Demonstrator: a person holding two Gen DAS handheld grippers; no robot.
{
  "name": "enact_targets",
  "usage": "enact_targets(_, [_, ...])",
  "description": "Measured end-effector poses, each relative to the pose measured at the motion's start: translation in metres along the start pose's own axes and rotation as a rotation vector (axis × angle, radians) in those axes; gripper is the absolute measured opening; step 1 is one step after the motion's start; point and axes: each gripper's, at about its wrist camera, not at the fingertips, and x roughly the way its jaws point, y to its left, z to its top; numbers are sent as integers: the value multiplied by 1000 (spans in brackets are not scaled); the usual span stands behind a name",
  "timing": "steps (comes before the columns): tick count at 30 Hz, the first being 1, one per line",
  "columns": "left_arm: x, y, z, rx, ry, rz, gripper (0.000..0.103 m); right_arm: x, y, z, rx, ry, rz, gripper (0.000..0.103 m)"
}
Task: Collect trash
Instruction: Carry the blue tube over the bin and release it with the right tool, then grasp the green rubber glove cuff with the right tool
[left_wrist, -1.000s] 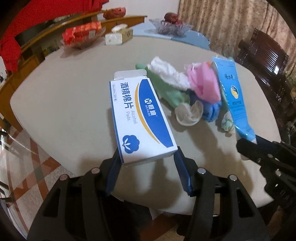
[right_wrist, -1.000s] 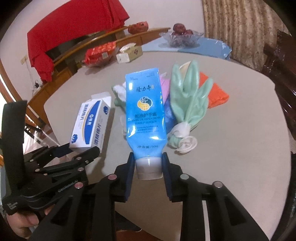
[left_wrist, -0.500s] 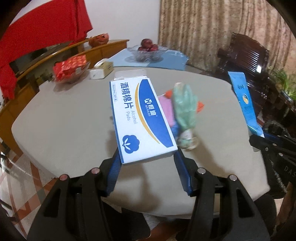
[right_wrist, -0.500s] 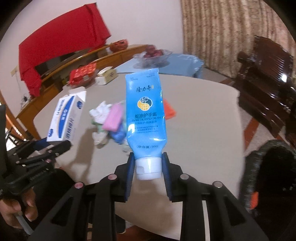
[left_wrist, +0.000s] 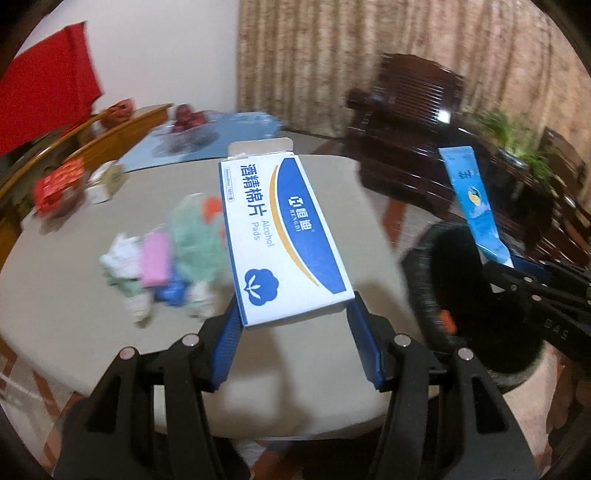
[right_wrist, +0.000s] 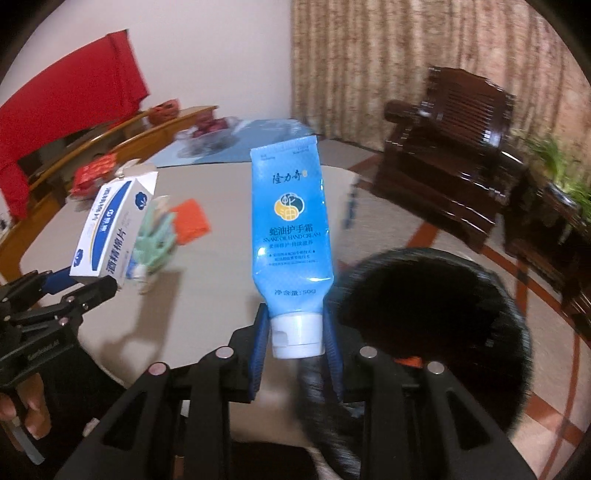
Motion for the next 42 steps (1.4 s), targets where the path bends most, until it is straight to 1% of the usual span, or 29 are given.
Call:
enact_targets(4, [12, -49, 0, 46, 17, -56, 54, -5, -41, -10, 40, 9, -47, 29])
enact_targets(6, [22, -72, -1, 61, 41, -87, 54, -3, -61, -16, 55, 21, -70, 29])
enact_targets(9, [33, -103, -4, 92, 57, -113, 54, 3, -89, -24, 74, 42, -94, 29])
enact_targets(13, [52, -130, -8, 115, 84, -141, 55, 13, -121, -38, 102, 70, -115, 29])
enact_targets(16, [69, -149, -12, 132, 111, -185, 55, 27, -146, -48, 144, 101, -125, 30])
enact_targets(18, [83, -162, -17, 168, 136, -206, 58, 34, -159, -54, 176, 124, -135, 30])
enact_targets(19, [89, -166, -19, 181, 148, -208, 60, 36, -162, -54, 182, 128, -139, 34])
enact_targets(20, [95, -170, -22, 194, 158, -205, 66, 38, -164, -55, 190, 134, -144, 35])
enact_targets(23, [102, -169, -26, 222, 160, -196, 67, 35, -164, -58, 203, 128, -149, 36])
enact_targets(29, [94, -140, -28, 183, 149, -157, 69, 29, -152, -56, 208, 110, -139, 37])
enact_targets(34, [87, -109, -23, 141, 142, -129, 69, 26, -129, -44, 186, 97, -114, 37])
enact_targets(37, [81, -92, -20, 120, 133, -117, 69, 25, -109, -36, 182, 97, -99, 37])
enact_targets(42, [65, -48, -12, 72, 105, -90, 72, 31, -73, -26, 157, 106, -65, 39])
